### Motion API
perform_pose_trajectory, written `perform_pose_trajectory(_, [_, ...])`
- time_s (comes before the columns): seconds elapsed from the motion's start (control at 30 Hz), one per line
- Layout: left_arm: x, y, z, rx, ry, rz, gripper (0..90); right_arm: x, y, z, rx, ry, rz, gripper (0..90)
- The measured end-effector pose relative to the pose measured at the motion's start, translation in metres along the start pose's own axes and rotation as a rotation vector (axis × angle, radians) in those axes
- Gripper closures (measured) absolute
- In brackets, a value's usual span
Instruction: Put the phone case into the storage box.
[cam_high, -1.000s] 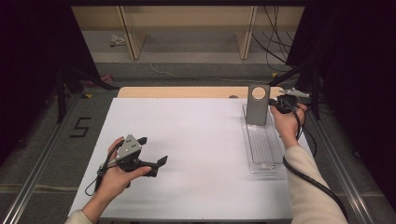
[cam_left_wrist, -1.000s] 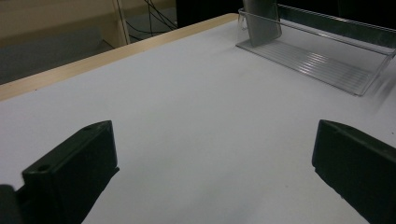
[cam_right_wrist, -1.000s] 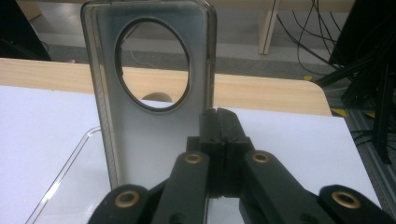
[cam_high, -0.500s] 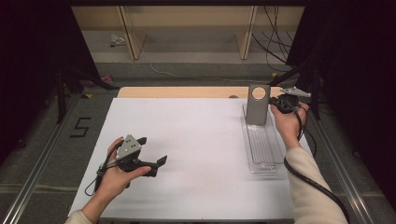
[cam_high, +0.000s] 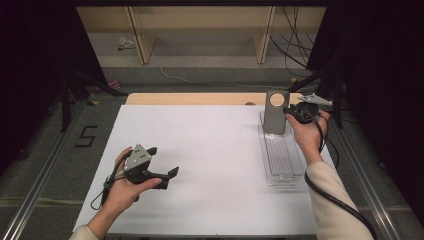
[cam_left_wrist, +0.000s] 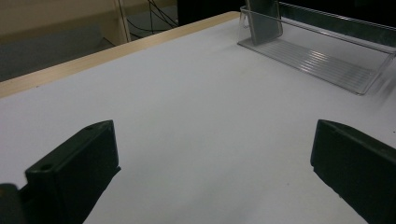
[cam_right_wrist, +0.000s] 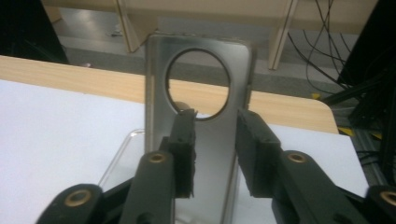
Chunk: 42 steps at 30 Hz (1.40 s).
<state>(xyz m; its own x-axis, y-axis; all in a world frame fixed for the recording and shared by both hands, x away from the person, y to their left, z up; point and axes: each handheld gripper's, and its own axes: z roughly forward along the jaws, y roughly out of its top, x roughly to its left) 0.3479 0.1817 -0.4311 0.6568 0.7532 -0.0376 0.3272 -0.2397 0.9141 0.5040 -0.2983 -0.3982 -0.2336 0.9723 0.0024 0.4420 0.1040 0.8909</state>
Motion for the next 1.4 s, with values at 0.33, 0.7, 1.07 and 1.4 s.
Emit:
perform_pose_trajectory(0.33, [0.0, 0.0, 0.0, 0.003, -0.001, -0.003, 0.6, 0.008, -0.002, -0.009, -0.016, 0.075, -0.012, 49.0])
perform_pose_trajectory(0.7, [0.0, 0.0, 0.0, 0.001, -0.003, -0.005, 0.6, 0.021, -0.005, -0.022, -0.022, 0.141, -0.043, 33.2])
perform_pose_trajectory(1.07, [-0.001, 0.0, 0.0, -0.002, -0.009, 0.001, 0.5, 0.028, -0.01, -0.038, -0.039, 0.219, -0.048, 26.5])
perform_pose_trajectory(1.4, [-0.002, 0.001, -0.001, 0.001, -0.016, 0.009, 0.4, 0.036, -0.014, -0.053, -0.061, 0.265, -0.065, 24.9])
